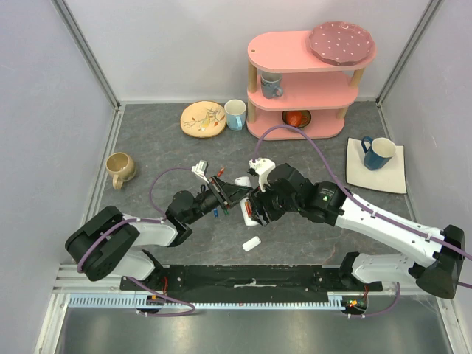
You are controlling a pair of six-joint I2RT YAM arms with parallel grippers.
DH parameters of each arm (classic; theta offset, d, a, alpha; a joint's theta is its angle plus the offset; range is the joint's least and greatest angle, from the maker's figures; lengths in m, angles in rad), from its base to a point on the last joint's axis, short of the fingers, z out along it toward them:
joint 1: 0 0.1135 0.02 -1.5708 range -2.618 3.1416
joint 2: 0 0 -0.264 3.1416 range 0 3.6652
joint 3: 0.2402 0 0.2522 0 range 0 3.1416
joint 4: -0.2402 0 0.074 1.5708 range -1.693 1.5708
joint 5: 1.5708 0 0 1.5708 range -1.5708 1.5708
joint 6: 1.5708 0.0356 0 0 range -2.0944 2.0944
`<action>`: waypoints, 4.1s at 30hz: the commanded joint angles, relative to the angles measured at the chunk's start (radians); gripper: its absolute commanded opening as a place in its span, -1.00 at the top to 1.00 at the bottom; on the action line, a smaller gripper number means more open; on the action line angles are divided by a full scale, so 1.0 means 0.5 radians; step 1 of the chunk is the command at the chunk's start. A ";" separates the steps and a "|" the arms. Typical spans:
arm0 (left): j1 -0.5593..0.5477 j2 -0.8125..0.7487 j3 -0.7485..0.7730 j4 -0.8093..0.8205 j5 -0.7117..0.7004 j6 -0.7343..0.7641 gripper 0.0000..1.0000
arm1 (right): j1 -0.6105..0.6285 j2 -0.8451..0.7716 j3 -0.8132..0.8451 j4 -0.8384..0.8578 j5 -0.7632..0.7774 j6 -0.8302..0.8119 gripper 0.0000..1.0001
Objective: Load the batteries into the remote control
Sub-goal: Load the battery into the remote control.
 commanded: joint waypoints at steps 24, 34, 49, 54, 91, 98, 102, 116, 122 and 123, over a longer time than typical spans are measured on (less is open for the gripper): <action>-0.027 0.011 -0.030 0.856 -0.094 -0.009 0.96 | 0.000 -0.222 0.040 0.002 0.002 -0.091 -0.36; -0.027 -0.004 -0.021 0.856 0.014 -0.034 0.96 | -0.171 -0.437 -0.346 0.688 -0.180 0.409 -0.52; -0.027 -0.065 -0.012 0.856 0.072 -0.040 0.96 | -0.300 -0.453 -0.659 1.143 -0.555 0.667 -0.43; -0.027 -0.108 -0.015 0.856 0.081 -0.043 0.96 | -0.368 -0.483 -0.779 1.290 -0.677 0.762 -0.40; -0.027 -0.157 0.003 0.859 0.106 -0.046 0.96 | -0.454 -0.462 -0.917 1.481 -0.856 0.812 -0.15; -0.027 -0.164 0.013 0.856 0.112 -0.052 0.96 | -0.454 -0.443 -0.926 1.481 -0.853 0.812 -0.12; -0.030 -0.182 0.019 0.856 0.115 -0.058 0.96 | -0.457 -0.428 -0.929 1.484 -0.856 0.815 -0.09; -0.033 -0.194 0.043 0.856 0.118 -0.064 0.96 | -0.454 -0.382 -0.948 1.505 -0.856 0.839 0.00; -0.036 -0.194 0.049 0.856 0.118 -0.068 0.96 | -0.454 -0.367 -0.957 1.511 -0.850 0.848 0.05; -0.036 -0.194 0.049 0.856 0.118 -0.068 0.96 | -0.454 -0.370 -0.957 1.511 -0.850 0.848 0.07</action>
